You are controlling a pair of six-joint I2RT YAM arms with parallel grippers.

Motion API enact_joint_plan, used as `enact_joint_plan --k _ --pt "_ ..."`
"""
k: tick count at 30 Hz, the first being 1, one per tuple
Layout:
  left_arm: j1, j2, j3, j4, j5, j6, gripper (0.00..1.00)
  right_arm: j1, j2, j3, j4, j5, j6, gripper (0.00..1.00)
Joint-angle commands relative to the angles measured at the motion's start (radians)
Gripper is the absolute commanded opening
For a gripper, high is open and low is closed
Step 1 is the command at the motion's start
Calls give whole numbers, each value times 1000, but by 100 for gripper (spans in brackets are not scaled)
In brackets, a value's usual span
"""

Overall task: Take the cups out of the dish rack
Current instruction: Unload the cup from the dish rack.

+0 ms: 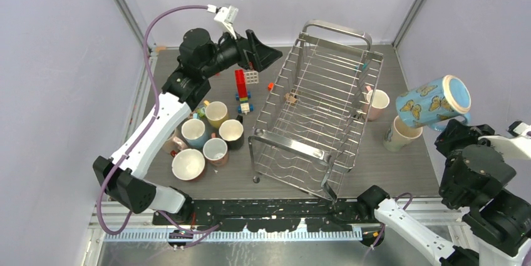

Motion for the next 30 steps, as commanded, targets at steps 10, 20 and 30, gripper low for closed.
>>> enact_joint_plan --k 10,20,30 --pt "-68 -4 153 107 47 226 99 2 338 323 285 -394 73 1" --pt "-110 -34 29 367 41 344 95 2 530 417 413 -671 243 1" --pt "-110 -25 -71 600 65 321 87 3 594 407 524 -785 355 1"
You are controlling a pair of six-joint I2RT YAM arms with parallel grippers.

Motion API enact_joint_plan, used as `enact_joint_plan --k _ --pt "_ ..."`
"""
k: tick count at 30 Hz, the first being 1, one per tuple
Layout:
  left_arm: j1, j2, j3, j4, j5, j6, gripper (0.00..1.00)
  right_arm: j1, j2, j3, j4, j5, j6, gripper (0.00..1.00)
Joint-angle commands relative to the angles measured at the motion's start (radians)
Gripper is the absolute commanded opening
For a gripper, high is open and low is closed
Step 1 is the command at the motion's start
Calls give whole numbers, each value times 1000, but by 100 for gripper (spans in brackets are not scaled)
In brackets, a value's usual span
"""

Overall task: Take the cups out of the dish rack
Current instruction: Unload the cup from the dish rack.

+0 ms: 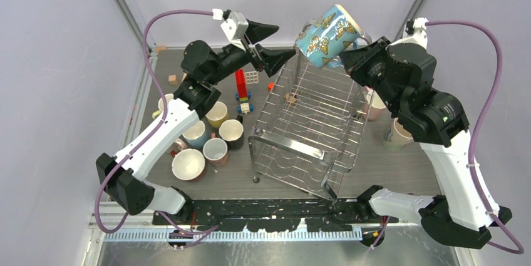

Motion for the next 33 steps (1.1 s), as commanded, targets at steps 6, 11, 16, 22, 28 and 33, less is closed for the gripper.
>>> enact_joint_plan --k 6,11,16,22,28,33 --pt "1 3 8 243 35 -45 85 2 -15 13 323 -86 156 1" --pt "1 18 17 276 49 -83 82 2 6 17 355 -118 168 1" --pt "1 28 24 320 40 -133 81 2 24 -2 381 -156 187 1" --pt "6 34 31 354 28 -177 77 2 28 -26 400 -181 199 1" --pt "8 62 64 371 26 -244 67 2 30 -59 442 -221 234 1" --pt "9 88 89 389 21 -280 59 3 52 -65 476 -276 276 1"
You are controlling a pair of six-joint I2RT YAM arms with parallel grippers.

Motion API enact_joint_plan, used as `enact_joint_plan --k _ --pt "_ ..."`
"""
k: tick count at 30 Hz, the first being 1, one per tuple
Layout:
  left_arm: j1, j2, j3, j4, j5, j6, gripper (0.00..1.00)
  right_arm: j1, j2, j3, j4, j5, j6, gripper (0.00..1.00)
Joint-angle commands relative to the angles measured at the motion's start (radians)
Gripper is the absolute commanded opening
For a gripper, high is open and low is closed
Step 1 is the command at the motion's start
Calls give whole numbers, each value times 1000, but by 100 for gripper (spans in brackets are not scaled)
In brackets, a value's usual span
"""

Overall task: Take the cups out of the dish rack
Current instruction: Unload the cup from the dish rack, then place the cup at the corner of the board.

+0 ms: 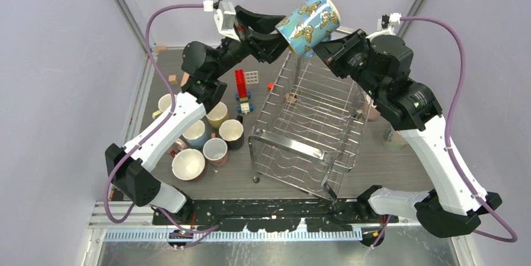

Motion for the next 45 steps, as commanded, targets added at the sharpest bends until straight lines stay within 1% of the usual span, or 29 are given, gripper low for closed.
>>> enact_joint_plan --k 1,4,6,8,12,14,15,17,19,21,23,24,25,27,29,36,40,45 --pt "6 16 52 81 -20 -45 58 3 -6 24 231 -64 87 1" --pt "6 18 53 89 -36 -47 52 3 -12 4 245 -66 102 1" --pt "6 18 50 89 -50 -48 43 2 -16 -4 248 -63 106 1" --pt "5 19 45 98 -66 -51 37 2 -16 -10 248 -65 110 1" --pt "6 24 53 96 -100 -76 2 3 -17 -25 252 -68 115 1" --pt "6 25 61 79 -124 -93 0 3 -19 -29 252 -66 113 1" --pt "7 25 64 71 -133 -100 0 3 -21 -31 252 -61 112 3" --pt "6 18 68 49 -168 -112 0 2 -25 -34 250 -50 109 16" --pt "6 1 69 15 -216 -115 0 3 -33 -38 247 -42 105 34" --pt "10 -19 67 -14 -267 -118 0 2 -43 -38 243 -42 84 55" --pt "18 -38 75 -54 -304 -133 0 2 -40 -13 211 -49 51 69" --pt "25 -45 89 -82 -317 -143 0 2 -33 6 184 -56 34 93" --pt "27 -56 93 -103 -328 -146 0 2 -28 23 161 -63 16 99" --pt "33 -78 100 -136 -362 -152 0 3 -31 33 136 -81 -13 100" --pt "42 -101 120 -203 -399 -142 0 2 -50 21 124 -87 -43 100" --pt "67 -190 173 -509 -591 -70 0 2 -143 6 30 -62 -155 100" --pt "75 -255 216 -747 -707 -34 0 2 -186 45 -43 -47 -217 100" --pt "89 -317 279 -1072 -802 -12 0 2 -237 59 -109 -39 -271 100"
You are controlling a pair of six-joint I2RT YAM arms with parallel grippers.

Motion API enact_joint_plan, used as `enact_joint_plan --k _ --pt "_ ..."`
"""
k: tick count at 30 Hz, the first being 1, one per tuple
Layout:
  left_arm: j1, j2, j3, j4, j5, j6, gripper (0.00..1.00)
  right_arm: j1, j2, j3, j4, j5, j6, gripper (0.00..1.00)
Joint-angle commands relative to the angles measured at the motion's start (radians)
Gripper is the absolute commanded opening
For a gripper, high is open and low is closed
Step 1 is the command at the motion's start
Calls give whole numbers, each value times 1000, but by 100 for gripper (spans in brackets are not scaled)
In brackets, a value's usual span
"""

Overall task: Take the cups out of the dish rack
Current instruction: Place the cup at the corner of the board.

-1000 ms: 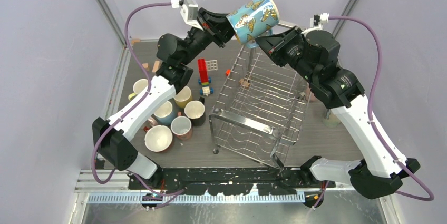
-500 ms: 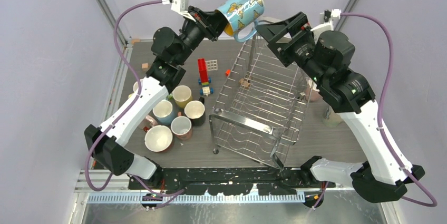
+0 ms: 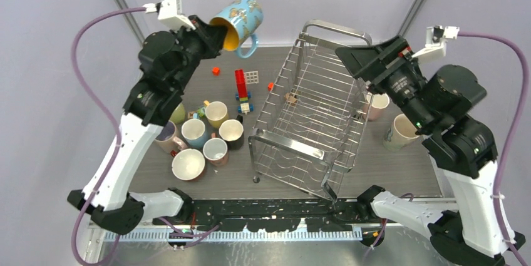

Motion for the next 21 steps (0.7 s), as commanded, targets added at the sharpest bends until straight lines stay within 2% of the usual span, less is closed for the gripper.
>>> enact_joint_plan --k 1,10,15,21 --pt "9 -111 116 -205 -138 19 0 4 -42 38 -69 17 -92 100" --pt "10 -150 130 -595 -174 31 0 2 -129 26 -194 34 -150 100" --pt "35 -53 166 -702 -111 20 0 4 -180 24 -255 48 -163 100" --pt "130 100 202 -708 85 -8 0 3 -223 53 -341 71 -163 100"
